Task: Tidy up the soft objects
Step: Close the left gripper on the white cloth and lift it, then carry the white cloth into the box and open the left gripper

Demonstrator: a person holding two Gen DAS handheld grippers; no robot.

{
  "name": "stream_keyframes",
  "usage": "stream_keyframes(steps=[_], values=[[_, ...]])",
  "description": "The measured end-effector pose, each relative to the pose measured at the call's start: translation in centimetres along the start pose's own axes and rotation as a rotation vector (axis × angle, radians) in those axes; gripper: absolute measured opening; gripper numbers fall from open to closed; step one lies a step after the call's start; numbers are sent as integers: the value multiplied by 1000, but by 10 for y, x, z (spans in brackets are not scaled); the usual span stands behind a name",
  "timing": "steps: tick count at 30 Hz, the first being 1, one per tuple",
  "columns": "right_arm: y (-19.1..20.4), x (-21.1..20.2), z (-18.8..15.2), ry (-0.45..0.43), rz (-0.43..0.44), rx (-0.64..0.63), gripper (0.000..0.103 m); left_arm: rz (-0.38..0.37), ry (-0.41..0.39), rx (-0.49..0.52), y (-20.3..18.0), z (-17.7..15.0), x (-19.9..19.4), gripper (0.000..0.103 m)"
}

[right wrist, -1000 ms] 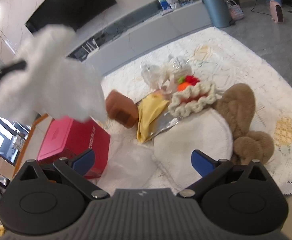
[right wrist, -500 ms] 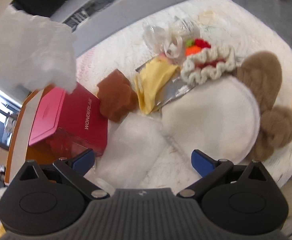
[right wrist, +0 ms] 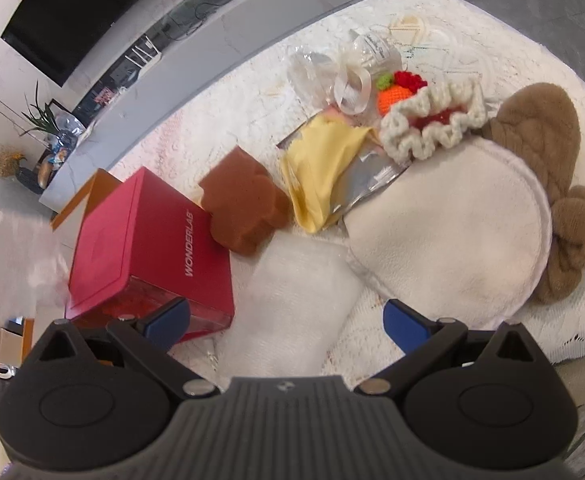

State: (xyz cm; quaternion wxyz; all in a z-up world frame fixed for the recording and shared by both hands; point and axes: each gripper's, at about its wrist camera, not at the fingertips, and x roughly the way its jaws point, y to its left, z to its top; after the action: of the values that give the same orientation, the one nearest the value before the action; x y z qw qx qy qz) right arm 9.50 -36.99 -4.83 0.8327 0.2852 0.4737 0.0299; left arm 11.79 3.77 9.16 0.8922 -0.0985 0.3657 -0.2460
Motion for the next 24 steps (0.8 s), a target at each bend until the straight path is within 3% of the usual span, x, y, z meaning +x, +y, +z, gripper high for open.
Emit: stream_keyframes(steps=[7,12,15,18,20,24], values=[[19,9,-7,4,-36,-63,101,188,121,41,36,-24,22,16],[30,18,-12,22,-68,-114,101,395,196,176,53,-46,29,16],[34,23,-13,26,-88,-130,101,431,225,206,55,-52,33,19],[37,26,-14,32,-95,-144,101,454,184,229,50,-56,31,44],[38,27,-15,35,-96,-154,101,469,140,251,45,-57,27,79],[38,26,-16,31,-106,-161,101,499,71,287,36,-52,20,85]])
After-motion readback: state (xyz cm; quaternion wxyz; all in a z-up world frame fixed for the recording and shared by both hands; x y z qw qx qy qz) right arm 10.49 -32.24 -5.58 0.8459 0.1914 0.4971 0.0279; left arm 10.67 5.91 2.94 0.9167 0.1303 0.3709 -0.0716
